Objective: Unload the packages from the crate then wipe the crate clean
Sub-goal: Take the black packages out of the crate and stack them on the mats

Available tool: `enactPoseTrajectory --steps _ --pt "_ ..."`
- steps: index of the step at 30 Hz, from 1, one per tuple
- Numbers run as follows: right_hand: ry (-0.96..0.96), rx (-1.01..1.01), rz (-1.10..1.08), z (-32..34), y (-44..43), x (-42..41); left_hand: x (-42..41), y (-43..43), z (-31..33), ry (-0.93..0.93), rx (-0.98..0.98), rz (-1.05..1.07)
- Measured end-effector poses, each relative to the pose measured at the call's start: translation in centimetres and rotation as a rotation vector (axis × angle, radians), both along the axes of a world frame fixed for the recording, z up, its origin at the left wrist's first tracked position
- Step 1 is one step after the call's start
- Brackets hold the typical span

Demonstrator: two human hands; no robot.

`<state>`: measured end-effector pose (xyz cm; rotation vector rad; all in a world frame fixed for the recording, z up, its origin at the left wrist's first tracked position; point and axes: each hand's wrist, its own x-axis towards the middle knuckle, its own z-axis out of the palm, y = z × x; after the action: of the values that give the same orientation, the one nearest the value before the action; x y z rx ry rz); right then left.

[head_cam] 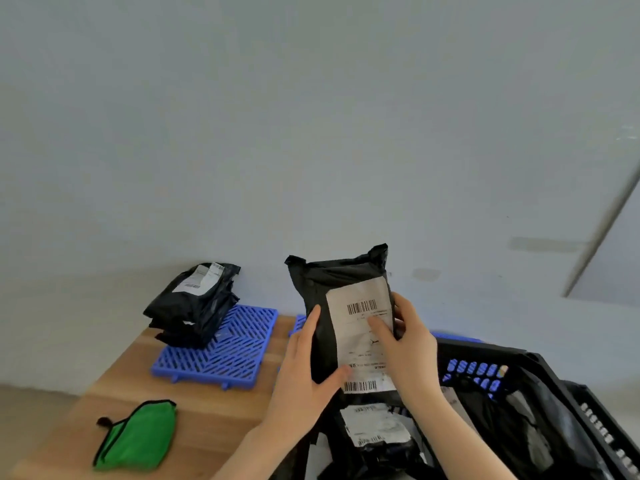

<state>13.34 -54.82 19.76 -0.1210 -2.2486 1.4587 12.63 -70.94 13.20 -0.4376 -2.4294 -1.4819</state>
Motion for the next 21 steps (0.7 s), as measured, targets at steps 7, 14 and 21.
enactPoseTrajectory --steps 7,14,21 --pt "-0.002 -0.042 0.177 -0.9 -11.1 -4.4 -2.6 -11.1 0.5 -0.005 0.018 0.133" --pt "-0.015 -0.033 0.353 -3.3 -21.2 -8.1 -6.0 -22.5 -1.3 0.014 -0.015 0.307" --pt "-0.14 0.055 0.466 -5.7 -26.2 -11.9 -9.8 -28.0 -3.0 0.021 -0.052 0.358"
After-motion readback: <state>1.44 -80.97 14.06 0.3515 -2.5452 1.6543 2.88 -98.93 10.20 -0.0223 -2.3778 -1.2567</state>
